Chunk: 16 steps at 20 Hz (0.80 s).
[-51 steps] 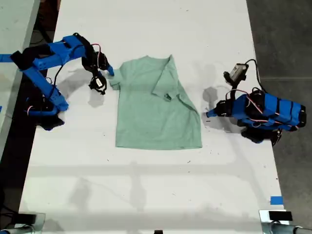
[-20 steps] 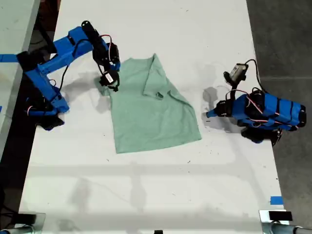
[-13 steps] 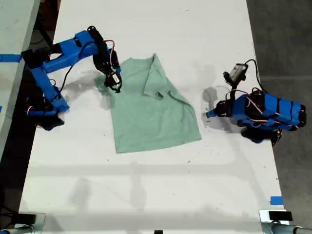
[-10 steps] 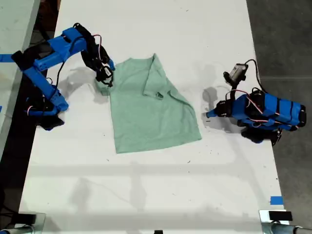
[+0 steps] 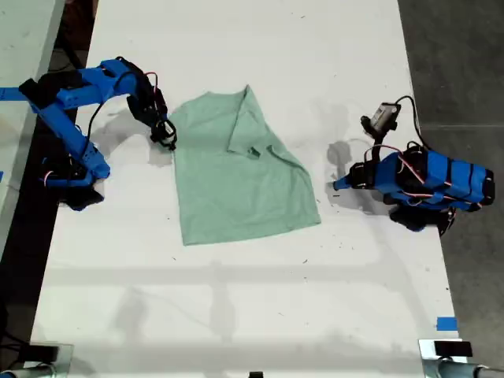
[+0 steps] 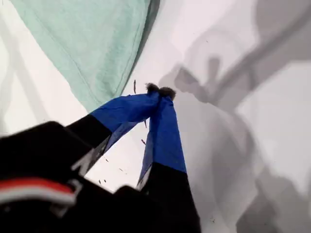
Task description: Fold t shirt
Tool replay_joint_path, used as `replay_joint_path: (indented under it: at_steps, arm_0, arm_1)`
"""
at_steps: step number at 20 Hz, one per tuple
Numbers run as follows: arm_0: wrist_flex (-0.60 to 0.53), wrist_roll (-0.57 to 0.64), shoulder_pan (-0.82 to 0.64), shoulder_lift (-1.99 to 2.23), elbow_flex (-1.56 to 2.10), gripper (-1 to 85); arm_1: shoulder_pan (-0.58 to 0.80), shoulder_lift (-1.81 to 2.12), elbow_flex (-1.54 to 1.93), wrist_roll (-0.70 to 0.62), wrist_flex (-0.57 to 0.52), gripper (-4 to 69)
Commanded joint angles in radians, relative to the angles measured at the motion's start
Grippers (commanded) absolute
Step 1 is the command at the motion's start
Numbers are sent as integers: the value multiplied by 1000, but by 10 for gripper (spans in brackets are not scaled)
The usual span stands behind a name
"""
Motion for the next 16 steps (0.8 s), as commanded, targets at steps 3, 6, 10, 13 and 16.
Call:
replay_joint_path:
  at_steps: [3, 6, 10, 13, 16]
  arm_0:
    - [187, -3, 35, 153, -189, -3]
    - [367, -14, 160, 138, -522, -3]
    - [436, -81, 348, -8, -838, -3]
    - [425, -104, 483, -244, -1011, 109]
    - [434, -78, 561, -500, -1141, 184]
  arm_1:
    - [-5, 8, 54, -8, 0, -19]
    - [-3, 8, 54, -8, 0, -19]
    - [-3, 8, 54, -8, 0, -19]
    - [-5, 8, 54, -9, 0, -19]
    - [-5, 8, 54, -9, 0, -19]
